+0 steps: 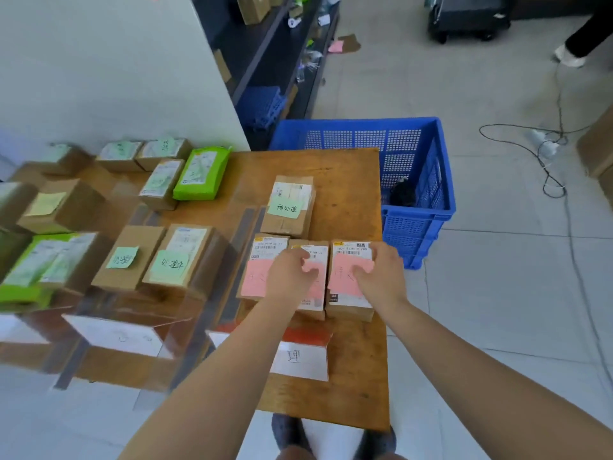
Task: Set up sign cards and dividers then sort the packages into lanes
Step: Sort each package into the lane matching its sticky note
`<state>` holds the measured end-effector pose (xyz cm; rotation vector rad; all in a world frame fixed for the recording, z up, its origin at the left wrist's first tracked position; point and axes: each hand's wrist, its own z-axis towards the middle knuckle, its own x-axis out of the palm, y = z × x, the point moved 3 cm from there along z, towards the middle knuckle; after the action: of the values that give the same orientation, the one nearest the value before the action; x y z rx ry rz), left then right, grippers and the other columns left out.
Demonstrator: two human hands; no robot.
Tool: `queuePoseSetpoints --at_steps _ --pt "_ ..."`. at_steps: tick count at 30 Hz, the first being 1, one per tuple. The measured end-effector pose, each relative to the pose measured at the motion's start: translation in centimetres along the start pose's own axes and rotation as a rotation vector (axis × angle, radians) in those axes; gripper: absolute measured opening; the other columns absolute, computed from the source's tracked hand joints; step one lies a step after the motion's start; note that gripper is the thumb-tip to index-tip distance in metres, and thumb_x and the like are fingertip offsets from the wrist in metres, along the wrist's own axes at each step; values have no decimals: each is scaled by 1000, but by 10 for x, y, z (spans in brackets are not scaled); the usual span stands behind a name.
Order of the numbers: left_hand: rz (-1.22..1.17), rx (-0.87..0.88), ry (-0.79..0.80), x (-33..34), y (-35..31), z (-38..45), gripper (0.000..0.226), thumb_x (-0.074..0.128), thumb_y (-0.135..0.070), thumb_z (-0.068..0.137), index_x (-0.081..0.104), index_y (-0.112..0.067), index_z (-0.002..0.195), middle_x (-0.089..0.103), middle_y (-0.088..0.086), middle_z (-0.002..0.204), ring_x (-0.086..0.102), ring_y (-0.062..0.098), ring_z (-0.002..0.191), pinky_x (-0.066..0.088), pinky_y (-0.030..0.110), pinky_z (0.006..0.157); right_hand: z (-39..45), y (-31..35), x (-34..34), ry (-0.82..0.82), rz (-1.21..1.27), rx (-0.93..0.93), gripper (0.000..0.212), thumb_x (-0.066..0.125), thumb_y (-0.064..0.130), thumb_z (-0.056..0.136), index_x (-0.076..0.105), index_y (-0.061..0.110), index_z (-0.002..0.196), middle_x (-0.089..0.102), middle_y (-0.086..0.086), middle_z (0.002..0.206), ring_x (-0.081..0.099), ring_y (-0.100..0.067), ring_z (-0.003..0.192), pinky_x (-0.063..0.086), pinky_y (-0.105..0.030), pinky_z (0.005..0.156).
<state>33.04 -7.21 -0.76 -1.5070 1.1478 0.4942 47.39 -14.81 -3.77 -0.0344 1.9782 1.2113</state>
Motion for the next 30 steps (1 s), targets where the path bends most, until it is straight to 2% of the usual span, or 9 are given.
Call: queuePoseSetpoints --at_steps 2,7,10,13,16,20,23,30 --pt "51 37 -47 -25 4 0 37 59 -24 88 55 -17 124 56 2 126 54 20 114 42 28 91 1 33 -6 24 -115 -160 45 59 21 87 46 14 129 43 -3 134 36 -22 128 34 -36 106" --pt "352 109 -164 -105 23 -6 44 59 -34 87 50 -22 129 53 4 128 48 26 120 45 39 90 -10 127 14 168 -418 -460 46 55 27 90 43 16 133 44 -4 138 38 -25 129 40 -43 102" --pt "487 140 -242 -158 47 -17 41 54 -34 89 49 -22 128 53 5 127 47 28 120 42 40 90 -28 183 31 170 -524 -577 47 51 25 92 40 15 136 42 -6 141 39 -27 129 40 -43 103" --pt "632 149 -298 -207 82 -26 48 53 -41 88 47 -21 131 51 4 130 45 28 122 40 41 95 -51 234 53 125 -630 -679 45 48 25 92 39 13 135 41 -8 140 39 -28 129 40 -44 102" --pt "698 147 -337 -249 121 -36 48 53 -42 88 46 -20 129 51 4 129 44 27 124 38 40 96 -75 278 89 85 -756 -726 47 41 32 95 35 14 139 41 -10 140 38 -29 128 39 -43 99" --pt "708 152 -380 -291 177 -43 45 50 -40 89 45 -21 130 50 3 131 44 26 124 38 41 97 -105 326 148 116 -874 -749 53 38 39 97 28 17 144 28 -9 151 27 -29 138 30 -45 106" --pt "692 168 -433 -315 210 -47 50 46 -45 91 41 -23 136 53 2 130 47 25 122 40 40 95 -122 353 181 111 -902 -733 55 39 40 97 28 17 145 28 -9 151 28 -30 137 30 -45 106" --pt "671 228 -404 -348 262 -40 45 49 -41 90 45 -18 128 51 5 130 46 26 122 40 42 97 -137 386 223 102 -884 -664 52 43 35 94 31 19 142 32 -7 148 26 -29 139 23 -47 112"
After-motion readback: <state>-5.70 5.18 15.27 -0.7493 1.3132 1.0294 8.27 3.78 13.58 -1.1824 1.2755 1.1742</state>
